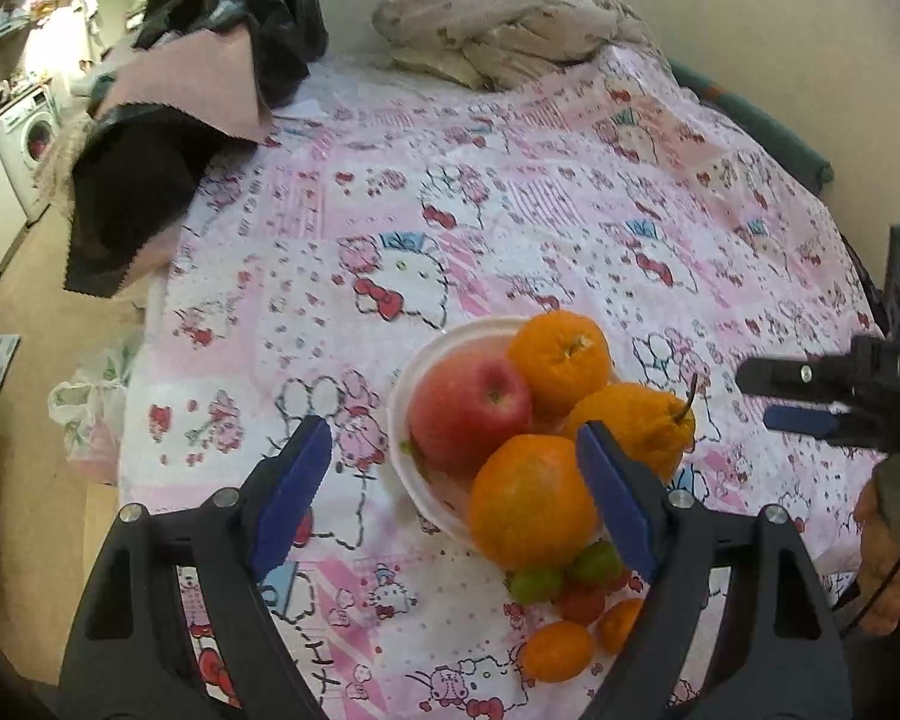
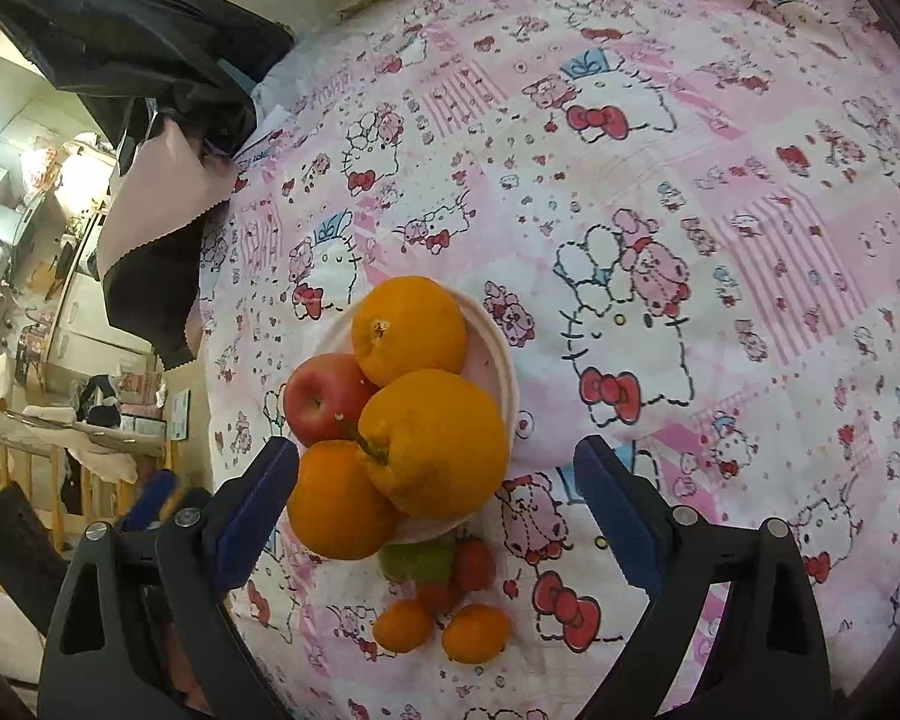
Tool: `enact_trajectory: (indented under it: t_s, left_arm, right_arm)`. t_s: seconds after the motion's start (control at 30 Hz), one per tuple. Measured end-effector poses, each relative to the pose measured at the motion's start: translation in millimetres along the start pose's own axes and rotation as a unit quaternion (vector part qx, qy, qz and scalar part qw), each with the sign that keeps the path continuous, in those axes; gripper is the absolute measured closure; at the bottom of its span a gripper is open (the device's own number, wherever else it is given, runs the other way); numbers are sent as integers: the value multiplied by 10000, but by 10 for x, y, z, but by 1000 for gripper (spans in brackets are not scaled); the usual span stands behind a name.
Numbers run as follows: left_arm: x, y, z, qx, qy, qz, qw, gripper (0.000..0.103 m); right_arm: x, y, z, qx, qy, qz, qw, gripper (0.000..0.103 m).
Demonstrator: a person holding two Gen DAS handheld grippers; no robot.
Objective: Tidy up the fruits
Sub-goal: 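Release both oranges onto the plate and withdraw both tools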
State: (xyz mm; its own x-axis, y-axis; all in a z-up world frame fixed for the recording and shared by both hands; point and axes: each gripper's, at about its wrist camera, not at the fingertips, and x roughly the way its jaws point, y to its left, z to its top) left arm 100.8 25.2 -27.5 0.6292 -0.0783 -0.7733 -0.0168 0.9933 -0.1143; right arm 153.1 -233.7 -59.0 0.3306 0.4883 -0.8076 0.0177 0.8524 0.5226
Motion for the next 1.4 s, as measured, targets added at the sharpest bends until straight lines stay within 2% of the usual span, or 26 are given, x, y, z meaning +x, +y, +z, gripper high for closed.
enact_trajectory:
  t_s: [0.2, 0.4, 0.63, 0.7, 0.77, 0.93, 1.0, 1.1, 1.23, 1.4]
  left_arm:
    - [-152, -4, -24, 38, -154, 162, 9997, 22]
    - [-284, -1, -73, -86, -220, 81, 9997, 22]
    - [-359, -59, -219, -4, -273, 19, 9996, 22]
    - [-365, -76, -246, 25, -265, 29, 9996, 19]
    - [-366, -76, -273, -71, -220, -16, 9997, 5]
    - [-398, -128, -388, -52, -121, -35, 9999, 2]
    - [-387, -136, -437, -71, -18, -62, 10000, 2]
    - [-311, -118, -519, -218, 341, -127, 9991, 2]
    - [-115, -61, -670, -563, 985, -279, 9932, 2]
    - [86, -73, -812, -647, 1463, -310, 9866, 2]
  right_arm:
    - [-160, -39, -191, -4, -187, -11, 9998, 7]
    - [-265, -56, -407, -201, -319, -198, 9991, 7]
    - [-371, -123, -691, -211, -532, -321, 9978, 7]
    - [-374, -151, -766, -136, -539, -397, 9977, 7]
    - [-370, -149, -824, -146, -531, -429, 9976, 7]
    - [-365, -89, -904, -339, -535, -601, 9962, 8]
    - [-371, -108, -920, -301, -538, -645, 9960, 7]
    - [-357, -190, -923, -73, -469, -731, 9962, 7]
    - [-241, -362, -891, 418, -126, -813, 9957, 7]
    - [-67, -486, -875, 803, 284, -766, 9934, 7]
